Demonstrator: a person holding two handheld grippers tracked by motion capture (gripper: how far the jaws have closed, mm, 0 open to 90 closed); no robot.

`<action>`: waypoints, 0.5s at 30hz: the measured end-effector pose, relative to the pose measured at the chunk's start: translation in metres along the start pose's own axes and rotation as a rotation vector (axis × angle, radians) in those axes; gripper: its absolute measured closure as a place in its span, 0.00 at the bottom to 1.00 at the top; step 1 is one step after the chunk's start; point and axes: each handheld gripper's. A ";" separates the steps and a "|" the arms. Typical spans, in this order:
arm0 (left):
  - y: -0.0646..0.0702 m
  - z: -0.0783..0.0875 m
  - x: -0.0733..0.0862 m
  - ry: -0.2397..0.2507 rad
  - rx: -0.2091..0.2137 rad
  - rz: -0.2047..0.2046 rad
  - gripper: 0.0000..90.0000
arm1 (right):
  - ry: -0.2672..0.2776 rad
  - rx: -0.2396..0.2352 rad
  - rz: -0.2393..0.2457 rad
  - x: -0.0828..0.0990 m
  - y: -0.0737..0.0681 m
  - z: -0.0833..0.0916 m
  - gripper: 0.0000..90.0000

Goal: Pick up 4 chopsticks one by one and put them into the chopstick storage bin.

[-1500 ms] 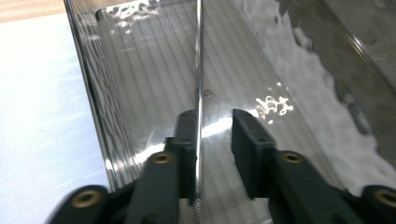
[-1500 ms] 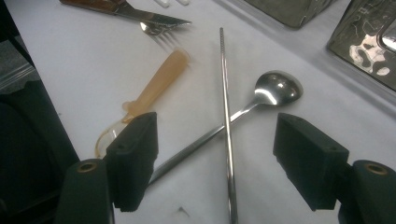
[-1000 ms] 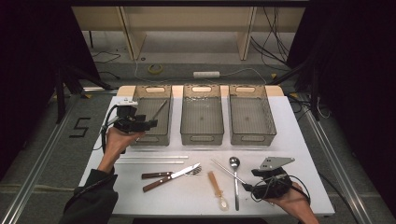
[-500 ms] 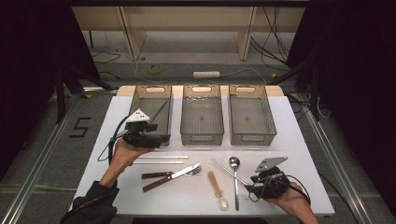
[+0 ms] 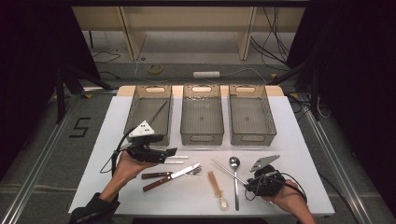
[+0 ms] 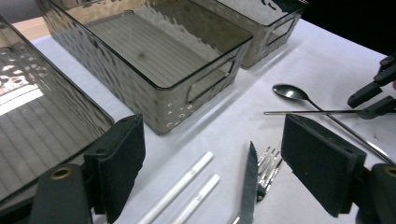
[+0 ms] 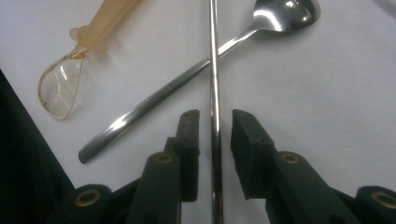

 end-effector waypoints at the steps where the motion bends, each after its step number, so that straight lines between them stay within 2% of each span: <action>1: 0.001 0.000 0.001 -0.003 0.000 -0.003 0.24 | -0.003 -0.001 0.005 -0.001 0.000 -0.001 0.83; 8: 0.006 0.000 0.004 -0.002 0.010 -0.001 0.23 | -0.027 0.002 0.015 -0.002 -0.001 -0.005 0.87; 15: 0.010 -0.001 0.006 -0.015 0.016 -0.017 0.22 | -0.041 0.016 0.029 -0.002 -0.001 -0.008 0.93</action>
Point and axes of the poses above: each handheld gripper's, and its own axes: z roughly backward along the jaws, x roughly out of its underside, y roughly to its right, and after that the axes turned 3 degrees about -z, right-handed
